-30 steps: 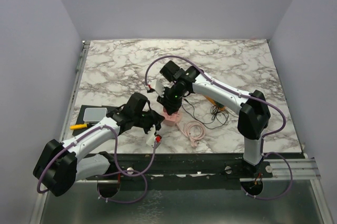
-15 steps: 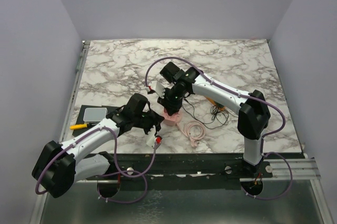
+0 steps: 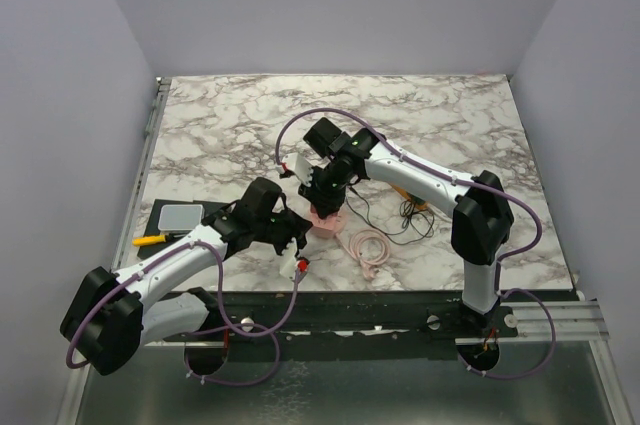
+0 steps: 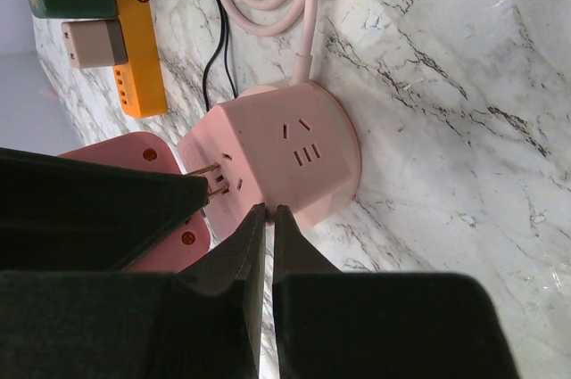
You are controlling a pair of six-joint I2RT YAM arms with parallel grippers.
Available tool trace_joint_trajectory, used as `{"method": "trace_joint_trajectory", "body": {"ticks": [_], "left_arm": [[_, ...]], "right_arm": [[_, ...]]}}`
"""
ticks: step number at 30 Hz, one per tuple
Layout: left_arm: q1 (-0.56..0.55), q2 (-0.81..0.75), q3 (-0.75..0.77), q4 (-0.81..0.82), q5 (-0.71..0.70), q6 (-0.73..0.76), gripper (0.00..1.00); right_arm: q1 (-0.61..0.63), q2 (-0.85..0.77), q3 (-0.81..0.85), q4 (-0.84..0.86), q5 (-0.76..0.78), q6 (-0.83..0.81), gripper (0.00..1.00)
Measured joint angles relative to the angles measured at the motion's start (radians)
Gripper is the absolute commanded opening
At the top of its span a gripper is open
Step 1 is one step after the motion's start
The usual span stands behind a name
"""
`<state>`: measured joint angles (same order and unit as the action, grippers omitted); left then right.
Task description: Insert the plug
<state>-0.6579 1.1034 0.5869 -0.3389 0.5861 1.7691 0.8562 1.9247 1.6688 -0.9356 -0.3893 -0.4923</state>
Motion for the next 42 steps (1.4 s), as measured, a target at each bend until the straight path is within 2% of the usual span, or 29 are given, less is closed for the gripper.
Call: {"method": "trace_joint_trajectory", "body": {"ticks": [42], "left_arm": [[-0.031,-0.004,0.0,0.018,-0.042,-0.063,0.0]], "right_arm": [[0.0,-0.033,-0.05,0.037,0.015,-0.011,0.01]]}}
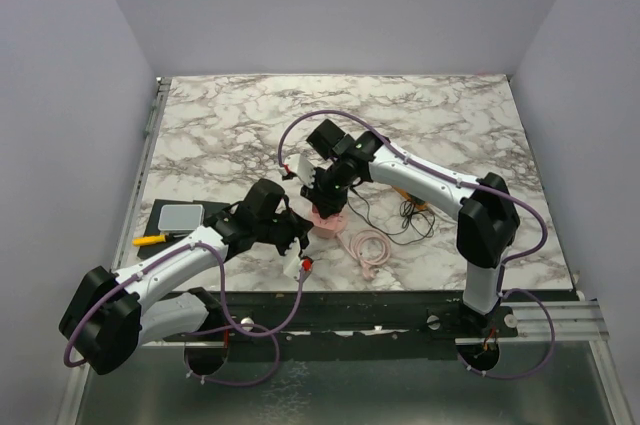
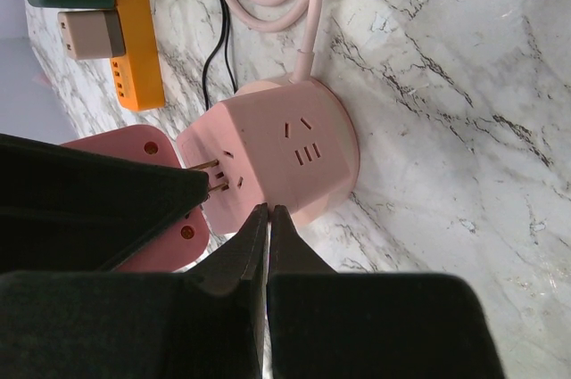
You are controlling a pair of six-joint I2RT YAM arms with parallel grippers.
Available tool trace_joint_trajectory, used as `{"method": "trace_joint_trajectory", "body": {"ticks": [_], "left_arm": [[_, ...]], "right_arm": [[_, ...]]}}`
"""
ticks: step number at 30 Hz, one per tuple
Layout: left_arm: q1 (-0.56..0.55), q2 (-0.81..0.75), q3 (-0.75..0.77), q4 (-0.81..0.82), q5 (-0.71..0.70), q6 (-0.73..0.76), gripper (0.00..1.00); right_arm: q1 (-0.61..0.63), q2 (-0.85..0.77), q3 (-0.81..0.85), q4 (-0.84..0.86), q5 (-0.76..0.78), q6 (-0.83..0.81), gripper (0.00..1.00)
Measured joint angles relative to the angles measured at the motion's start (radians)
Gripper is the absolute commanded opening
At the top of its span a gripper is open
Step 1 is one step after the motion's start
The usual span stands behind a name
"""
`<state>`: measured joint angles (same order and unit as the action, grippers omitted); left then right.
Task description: Insert the plug
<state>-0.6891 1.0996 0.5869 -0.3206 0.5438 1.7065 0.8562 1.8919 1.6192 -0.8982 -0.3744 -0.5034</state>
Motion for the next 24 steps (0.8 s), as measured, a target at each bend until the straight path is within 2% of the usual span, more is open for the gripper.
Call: {"method": "trace_joint_trajectory", "body": {"ticks": [24], "left_arm": [[-0.007,0.0,0.0,0.006,-0.012,-0.024,0.0]], "right_arm": [[0.008,-0.032,-0.05,0.043,0.0,-0.074,0.01]]}}
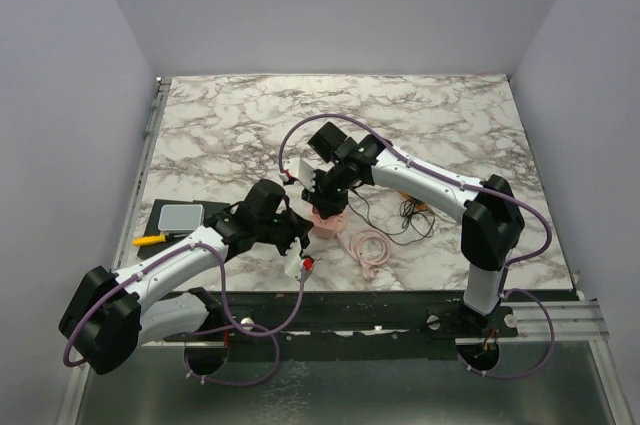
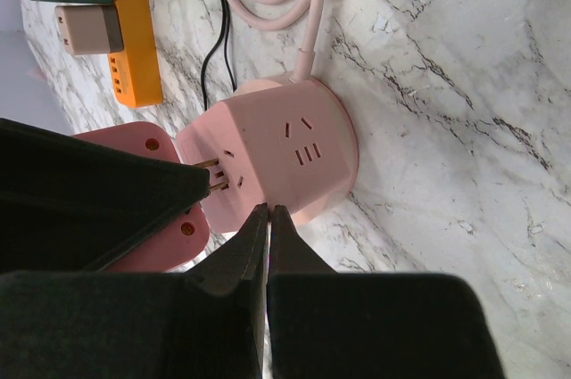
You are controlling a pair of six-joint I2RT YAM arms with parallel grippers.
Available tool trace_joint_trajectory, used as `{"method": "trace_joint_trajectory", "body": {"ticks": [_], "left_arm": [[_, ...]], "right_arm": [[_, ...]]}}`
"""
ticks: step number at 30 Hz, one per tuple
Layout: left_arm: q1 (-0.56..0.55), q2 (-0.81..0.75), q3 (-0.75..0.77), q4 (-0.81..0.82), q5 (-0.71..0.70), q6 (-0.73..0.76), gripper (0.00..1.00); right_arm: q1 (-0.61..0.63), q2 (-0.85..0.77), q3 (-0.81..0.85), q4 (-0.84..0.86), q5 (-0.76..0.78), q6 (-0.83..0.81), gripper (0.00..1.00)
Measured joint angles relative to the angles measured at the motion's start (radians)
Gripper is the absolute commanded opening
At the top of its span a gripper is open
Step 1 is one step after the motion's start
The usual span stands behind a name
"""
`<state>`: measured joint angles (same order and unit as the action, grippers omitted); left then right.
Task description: Insert the plug
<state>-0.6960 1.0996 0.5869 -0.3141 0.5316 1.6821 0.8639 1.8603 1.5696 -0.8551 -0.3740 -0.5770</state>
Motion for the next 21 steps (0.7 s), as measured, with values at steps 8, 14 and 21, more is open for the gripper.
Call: {"method": "trace_joint_trajectory", "body": {"ticks": [8,14,21], "left_arm": [[0.0,0.0,0.0,0.002,0.0,-0.008,0.0],[0.0,0.0,0.0,0.005,-0.001,-0.016,0.0],[0.0,0.002,0.0,0.01,-0.001,-0.025,0.0]], "right_arm": [[0.002,0.0,0.0,-0.001,0.006,0.002,0.01],[0.008,0.002,0.003,-0.002,0.023,0.011,0.01],[0.009,0.004,0.004,-0.001,0.031,0.025,0.01]]}}
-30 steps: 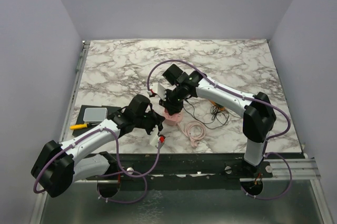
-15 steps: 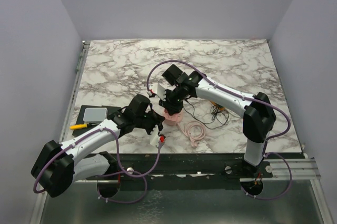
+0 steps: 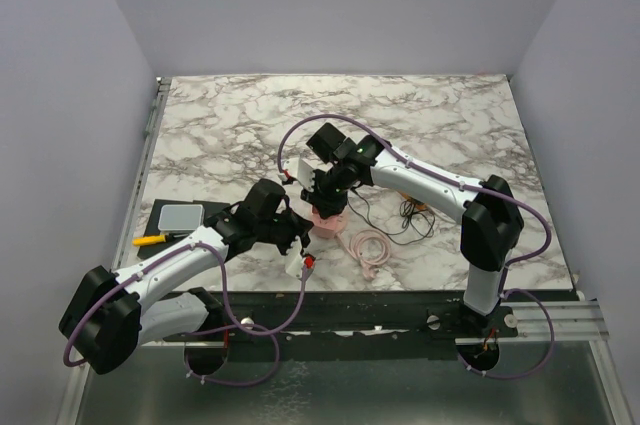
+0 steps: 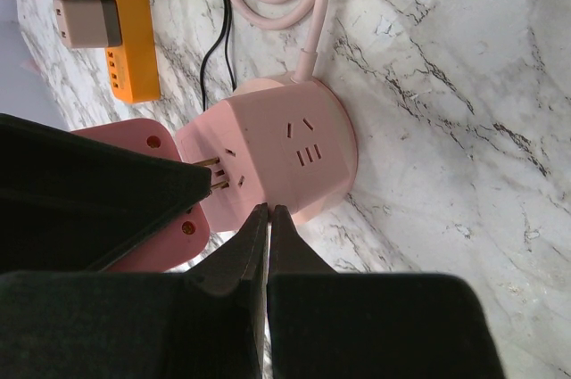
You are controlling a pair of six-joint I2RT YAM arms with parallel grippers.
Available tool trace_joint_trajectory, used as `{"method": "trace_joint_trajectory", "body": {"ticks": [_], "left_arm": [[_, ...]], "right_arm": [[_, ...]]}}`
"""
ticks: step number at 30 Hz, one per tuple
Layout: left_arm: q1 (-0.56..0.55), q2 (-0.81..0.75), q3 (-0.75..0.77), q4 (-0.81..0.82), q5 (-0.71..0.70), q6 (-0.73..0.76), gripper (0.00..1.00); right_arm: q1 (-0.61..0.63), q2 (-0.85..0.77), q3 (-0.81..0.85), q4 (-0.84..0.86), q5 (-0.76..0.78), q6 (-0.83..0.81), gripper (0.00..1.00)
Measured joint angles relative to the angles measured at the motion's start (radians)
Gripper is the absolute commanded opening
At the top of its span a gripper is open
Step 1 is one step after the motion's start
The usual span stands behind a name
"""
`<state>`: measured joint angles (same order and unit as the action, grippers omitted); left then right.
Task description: Insert the plug
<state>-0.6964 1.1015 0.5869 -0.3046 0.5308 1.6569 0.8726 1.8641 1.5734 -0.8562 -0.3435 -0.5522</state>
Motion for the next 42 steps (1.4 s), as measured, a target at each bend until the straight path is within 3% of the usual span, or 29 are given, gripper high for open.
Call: {"method": "trace_joint_trajectory", "body": {"ticks": [42], "left_arm": [[-0.013,0.011,0.0,0.027,-0.024,-0.045,0.0]], "right_arm": [[0.027,-0.083,-0.138,0.155,0.103,0.048,0.01]]}}
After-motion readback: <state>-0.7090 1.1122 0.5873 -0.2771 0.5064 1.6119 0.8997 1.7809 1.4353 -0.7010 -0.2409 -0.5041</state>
